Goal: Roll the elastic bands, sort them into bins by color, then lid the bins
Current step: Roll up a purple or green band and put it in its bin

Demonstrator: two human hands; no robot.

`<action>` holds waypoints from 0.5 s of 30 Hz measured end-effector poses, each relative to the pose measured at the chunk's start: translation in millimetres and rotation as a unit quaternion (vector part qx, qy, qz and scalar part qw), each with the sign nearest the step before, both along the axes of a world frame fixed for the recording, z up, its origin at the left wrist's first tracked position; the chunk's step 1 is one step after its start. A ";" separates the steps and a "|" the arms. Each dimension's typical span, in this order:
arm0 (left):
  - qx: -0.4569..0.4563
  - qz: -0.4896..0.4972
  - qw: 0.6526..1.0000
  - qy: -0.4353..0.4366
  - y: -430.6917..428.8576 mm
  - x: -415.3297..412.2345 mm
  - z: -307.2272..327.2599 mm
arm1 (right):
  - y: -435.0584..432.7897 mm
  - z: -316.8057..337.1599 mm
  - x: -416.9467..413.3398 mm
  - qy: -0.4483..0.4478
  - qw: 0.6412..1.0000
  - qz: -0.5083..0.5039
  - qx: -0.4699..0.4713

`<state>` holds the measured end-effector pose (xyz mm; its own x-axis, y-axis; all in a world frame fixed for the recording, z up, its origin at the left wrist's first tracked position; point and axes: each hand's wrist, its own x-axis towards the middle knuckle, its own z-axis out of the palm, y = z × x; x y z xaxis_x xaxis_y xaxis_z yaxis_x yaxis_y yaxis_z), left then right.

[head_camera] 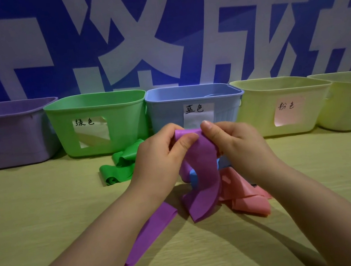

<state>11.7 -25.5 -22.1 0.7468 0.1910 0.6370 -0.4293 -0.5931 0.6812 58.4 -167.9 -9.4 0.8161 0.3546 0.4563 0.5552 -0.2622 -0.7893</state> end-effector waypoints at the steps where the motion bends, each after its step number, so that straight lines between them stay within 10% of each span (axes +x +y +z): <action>1: 0.004 0.005 1.000 0.000 0.2 0.3 0.0 | 0.5 0.0 -0.5 0.002 1.000 0.012 0.015; 15: -0.096 -0.063 0.990 0.077 -0.5 7.4 -3.8 | -0.5 -0.3 2.4 -0.036 0.999 0.006 0.000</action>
<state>19.1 -26.0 -26.0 0.8584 0.1967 0.4738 -0.3734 -0.3936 0.8400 60.8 -168.4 -9.7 0.7769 0.3643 0.5136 0.6135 -0.2542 -0.7476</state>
